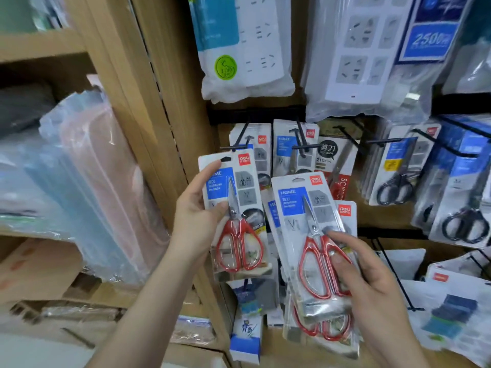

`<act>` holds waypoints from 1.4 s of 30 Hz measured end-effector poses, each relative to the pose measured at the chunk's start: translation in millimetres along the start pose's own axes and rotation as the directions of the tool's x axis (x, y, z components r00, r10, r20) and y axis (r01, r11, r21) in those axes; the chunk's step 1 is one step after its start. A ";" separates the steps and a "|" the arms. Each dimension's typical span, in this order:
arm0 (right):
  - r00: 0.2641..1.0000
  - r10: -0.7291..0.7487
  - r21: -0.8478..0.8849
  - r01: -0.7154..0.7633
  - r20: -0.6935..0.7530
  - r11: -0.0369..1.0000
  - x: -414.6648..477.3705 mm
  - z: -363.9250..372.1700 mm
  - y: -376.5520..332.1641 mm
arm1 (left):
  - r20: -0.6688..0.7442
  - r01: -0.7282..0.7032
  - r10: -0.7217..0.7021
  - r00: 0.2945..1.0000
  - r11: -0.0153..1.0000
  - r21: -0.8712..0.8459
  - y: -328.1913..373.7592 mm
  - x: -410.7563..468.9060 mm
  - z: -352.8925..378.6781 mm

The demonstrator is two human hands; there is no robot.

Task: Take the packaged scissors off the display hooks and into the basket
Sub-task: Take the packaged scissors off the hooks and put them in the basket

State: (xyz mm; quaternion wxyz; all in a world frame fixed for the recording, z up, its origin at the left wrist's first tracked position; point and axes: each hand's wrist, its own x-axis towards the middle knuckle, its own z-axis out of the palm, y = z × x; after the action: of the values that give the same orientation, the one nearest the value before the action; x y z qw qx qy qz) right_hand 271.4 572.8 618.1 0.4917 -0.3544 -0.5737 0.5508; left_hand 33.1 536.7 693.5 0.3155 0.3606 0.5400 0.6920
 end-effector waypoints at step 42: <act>0.991 0.072 0.183 -0.051 -0.115 0.982 19.0 19.7 6.5 | -0.025 -0.089 0.164 0.986 0.648 0.756 -55.6 99.8 19.8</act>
State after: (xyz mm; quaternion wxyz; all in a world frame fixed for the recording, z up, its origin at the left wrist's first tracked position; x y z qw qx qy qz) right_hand 246.6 586.2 616.8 0.5381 -0.3590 -0.4798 0.5927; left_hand -1.6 641.5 658.1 0.0640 0.4634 0.7651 0.4424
